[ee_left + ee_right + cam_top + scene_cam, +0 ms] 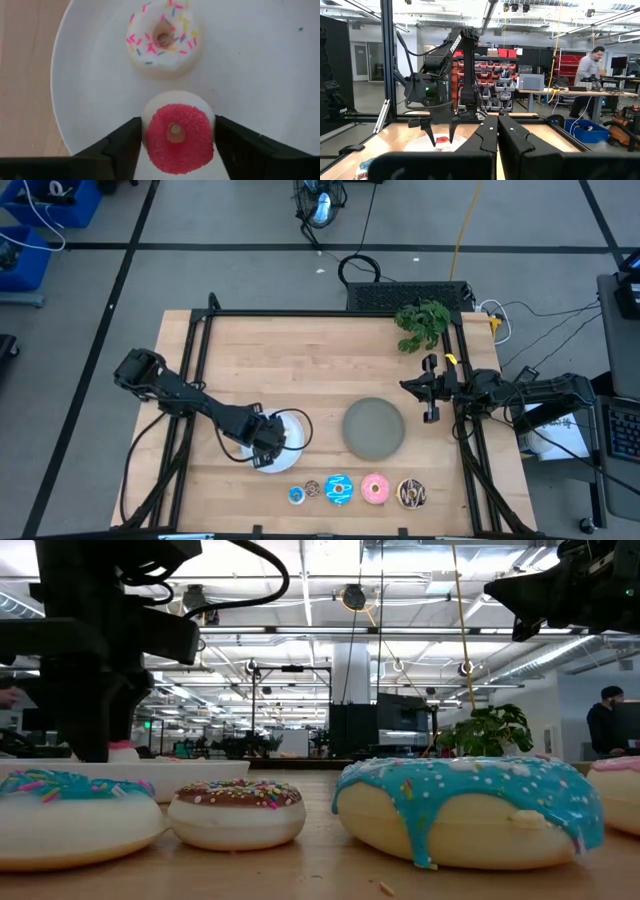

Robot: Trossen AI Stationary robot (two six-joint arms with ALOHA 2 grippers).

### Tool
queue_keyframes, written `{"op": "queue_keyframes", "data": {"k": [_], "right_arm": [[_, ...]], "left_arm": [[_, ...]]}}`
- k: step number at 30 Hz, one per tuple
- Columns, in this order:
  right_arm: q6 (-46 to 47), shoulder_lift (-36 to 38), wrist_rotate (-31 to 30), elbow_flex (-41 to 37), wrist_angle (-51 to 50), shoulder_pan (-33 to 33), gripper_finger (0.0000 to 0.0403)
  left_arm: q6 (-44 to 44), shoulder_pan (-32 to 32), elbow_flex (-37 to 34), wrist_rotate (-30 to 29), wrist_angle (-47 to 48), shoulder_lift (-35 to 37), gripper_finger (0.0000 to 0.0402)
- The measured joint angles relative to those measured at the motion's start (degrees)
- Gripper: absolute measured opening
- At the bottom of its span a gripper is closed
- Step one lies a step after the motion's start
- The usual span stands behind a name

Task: Pick & Place donuts
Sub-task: Put the small orange donut on the white plate, then put the small blue donut on the white plate

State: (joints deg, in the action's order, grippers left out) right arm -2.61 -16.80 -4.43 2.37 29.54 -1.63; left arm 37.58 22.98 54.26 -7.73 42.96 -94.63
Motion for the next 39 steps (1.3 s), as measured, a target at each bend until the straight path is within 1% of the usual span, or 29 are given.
{"op": "queue_keyframes", "data": {"k": [5,12,14,16,19,22,24,26,28,31,33,34,35,37,39], "right_arm": [[0.00,-0.01,0.00,0.00,0.02,0.00,0.0000],[0.00,0.00,0.00,-0.02,0.00,0.01,0.0000],[0.00,-0.02,0.00,0.00,0.00,0.02,0.0000],[0.00,0.00,0.00,0.00,0.00,0.00,0.0000],[0.00,-0.01,0.00,-0.01,0.02,0.00,0.0000],[0.00,0.00,0.00,0.00,0.02,0.02,0.0000],[0.00,0.00,0.00,0.00,0.02,0.00,0.0000],[0.00,-0.01,0.00,-0.01,0.02,0.00,0.0000],[0.00,-0.02,0.00,0.00,0.02,0.00,0.0000],[0.00,0.00,0.00,-0.02,0.02,0.02,0.0000],[0.00,-0.02,0.00,-0.02,0.02,0.02,0.0000],[0.00,-0.01,0.00,-0.01,0.02,0.01,0.0000],[0.00,-0.02,0.00,0.00,0.02,0.02,0.0000],[0.00,0.00,0.00,0.00,0.06,0.01,0.0000],[0.00,-0.02,0.00,-0.01,0.13,0.02,0.0000]], "left_arm": [[0.07,-0.14,0.00,0.27,0.01,0.00,0.0280],[-0.28,-0.20,0.04,0.74,0.13,0.00,0.0305],[-1.35,-0.20,1.03,0.81,1.43,0.00,0.0310],[-2.95,-0.20,3.99,0.68,3.84,0.10,0.0314],[-5.84,-0.20,11.64,-0.40,9.36,0.15,0.0312],[-6.15,-0.20,19.69,-1.39,13.29,0.20,0.0300],[-7.03,0.19,24.45,-0.04,13.61,0.24,0.0280],[-10.05,1.54,28.56,0.98,13.17,-0.26,0.0244],[-12.14,3.14,31.42,0.20,13.06,-1.29,0.0195],[-12.47,4.46,33.72,-0.34,13.47,-2.70,0.0106],[-12.40,4.78,34.13,0.85,13.37,-3.29,0.0043],[-12.39,4.88,34.14,1.96,13.71,-3.65,0.0023],[-12.35,5.12,34.12,3.17,14.22,-4.09,0.0014],[-12.00,5.49,34.12,4.78,14.46,-5.06,0.0014],[-11.98,5.83,34.12,5.16,14.93,-5.70,0.0014]]}}
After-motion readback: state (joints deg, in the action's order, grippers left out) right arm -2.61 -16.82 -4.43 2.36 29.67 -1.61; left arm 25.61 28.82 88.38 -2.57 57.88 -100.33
